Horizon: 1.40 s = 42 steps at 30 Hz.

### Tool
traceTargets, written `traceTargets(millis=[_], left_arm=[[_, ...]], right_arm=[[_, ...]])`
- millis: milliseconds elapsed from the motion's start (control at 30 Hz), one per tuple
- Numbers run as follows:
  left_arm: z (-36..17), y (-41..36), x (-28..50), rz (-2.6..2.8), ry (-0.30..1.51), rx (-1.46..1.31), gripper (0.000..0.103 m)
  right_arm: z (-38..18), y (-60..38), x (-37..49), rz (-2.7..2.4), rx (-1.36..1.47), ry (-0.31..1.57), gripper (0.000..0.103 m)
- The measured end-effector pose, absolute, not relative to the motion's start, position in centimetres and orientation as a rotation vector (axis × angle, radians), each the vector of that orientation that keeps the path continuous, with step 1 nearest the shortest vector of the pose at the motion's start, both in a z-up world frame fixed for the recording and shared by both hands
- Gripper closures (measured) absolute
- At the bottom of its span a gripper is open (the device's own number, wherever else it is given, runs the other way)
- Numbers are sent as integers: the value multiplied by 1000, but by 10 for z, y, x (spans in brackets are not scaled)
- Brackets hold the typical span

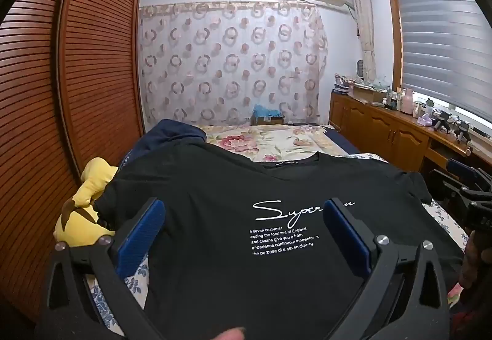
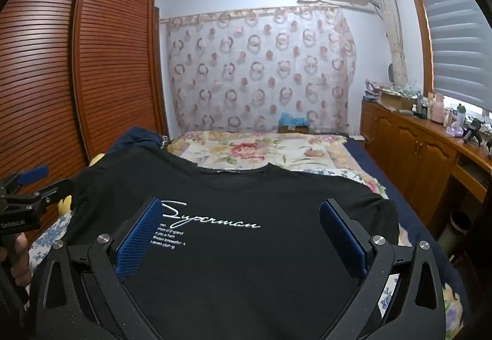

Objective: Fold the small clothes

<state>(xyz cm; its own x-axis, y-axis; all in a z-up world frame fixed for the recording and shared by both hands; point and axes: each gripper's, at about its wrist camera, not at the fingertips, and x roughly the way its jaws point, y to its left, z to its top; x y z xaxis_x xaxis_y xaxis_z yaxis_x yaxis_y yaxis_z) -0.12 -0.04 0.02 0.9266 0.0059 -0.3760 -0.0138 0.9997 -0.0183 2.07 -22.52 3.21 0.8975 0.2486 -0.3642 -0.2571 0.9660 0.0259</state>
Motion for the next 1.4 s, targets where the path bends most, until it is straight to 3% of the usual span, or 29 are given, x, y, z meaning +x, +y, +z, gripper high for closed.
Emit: traceTargets(millis=[1400], left_arm=[[4,3,-2,15,391,-16,0]], right_arm=[[40,-230,20,258,-12,357,0]])
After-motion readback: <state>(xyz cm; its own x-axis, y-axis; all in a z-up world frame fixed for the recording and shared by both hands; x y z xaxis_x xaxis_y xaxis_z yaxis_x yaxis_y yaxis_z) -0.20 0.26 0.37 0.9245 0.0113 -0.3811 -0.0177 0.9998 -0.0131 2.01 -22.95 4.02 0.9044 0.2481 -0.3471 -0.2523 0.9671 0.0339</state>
